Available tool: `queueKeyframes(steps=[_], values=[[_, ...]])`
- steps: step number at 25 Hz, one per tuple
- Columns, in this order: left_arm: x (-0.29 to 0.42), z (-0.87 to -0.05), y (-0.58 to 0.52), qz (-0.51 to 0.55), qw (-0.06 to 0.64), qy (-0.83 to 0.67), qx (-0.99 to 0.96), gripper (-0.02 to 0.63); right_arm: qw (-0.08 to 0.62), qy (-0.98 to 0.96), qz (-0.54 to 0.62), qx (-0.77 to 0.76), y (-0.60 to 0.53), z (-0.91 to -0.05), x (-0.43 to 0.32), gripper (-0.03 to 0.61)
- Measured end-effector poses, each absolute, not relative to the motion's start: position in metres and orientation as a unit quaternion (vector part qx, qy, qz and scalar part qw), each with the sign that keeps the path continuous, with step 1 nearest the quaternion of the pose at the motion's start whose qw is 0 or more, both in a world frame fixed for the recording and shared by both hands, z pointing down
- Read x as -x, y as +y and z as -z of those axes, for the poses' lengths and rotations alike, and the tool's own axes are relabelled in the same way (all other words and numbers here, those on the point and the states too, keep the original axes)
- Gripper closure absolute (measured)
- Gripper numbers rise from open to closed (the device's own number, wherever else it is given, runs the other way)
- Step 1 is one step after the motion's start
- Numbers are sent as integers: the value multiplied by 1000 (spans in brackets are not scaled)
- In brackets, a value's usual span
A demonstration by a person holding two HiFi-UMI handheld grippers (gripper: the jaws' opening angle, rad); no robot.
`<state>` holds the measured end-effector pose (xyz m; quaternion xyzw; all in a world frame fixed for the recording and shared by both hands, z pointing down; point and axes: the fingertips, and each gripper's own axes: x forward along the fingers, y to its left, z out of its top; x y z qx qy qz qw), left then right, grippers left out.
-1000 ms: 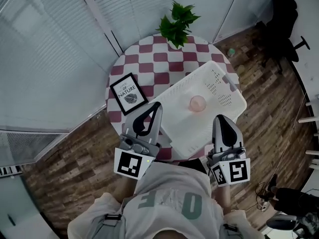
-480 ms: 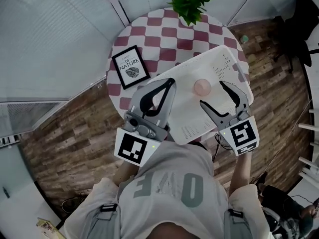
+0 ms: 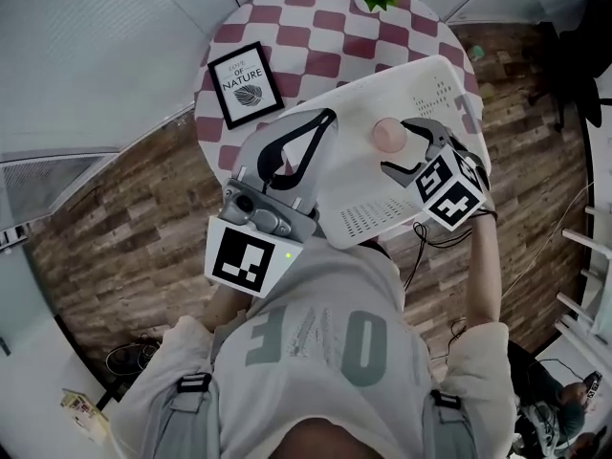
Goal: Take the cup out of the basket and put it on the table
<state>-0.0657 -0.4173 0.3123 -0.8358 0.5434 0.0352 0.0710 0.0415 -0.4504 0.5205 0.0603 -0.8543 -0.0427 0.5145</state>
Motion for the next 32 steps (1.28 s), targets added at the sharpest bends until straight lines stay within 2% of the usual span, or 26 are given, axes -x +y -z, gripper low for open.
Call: queueKeyframes(steps=[6, 14, 18, 22, 27, 32], values=[[76, -311, -414, -41, 71, 555, 828, 610, 602, -797, 49, 11, -446, -581, -46, 251], [88, -312, -409, -41, 70, 568, 819, 611, 649, -758, 57, 38, -449, -624, -47, 291], [93, -313, -407, -41, 70, 574, 815, 611, 671, -736, 82, 48, -451, -637, -51, 347], [95, -316, -406, -39, 67, 578, 813, 611, 693, -711, 106, 57, -451, -648, -57, 443], [98, -318, -405, -40, 65, 584, 808, 611, 715, -681, 142, 76, -450, -658, -66, 534], [101, -319, -402, -32, 66, 589, 805, 609, 715, -679, 146, 79, -449, -657, -68, 546]])
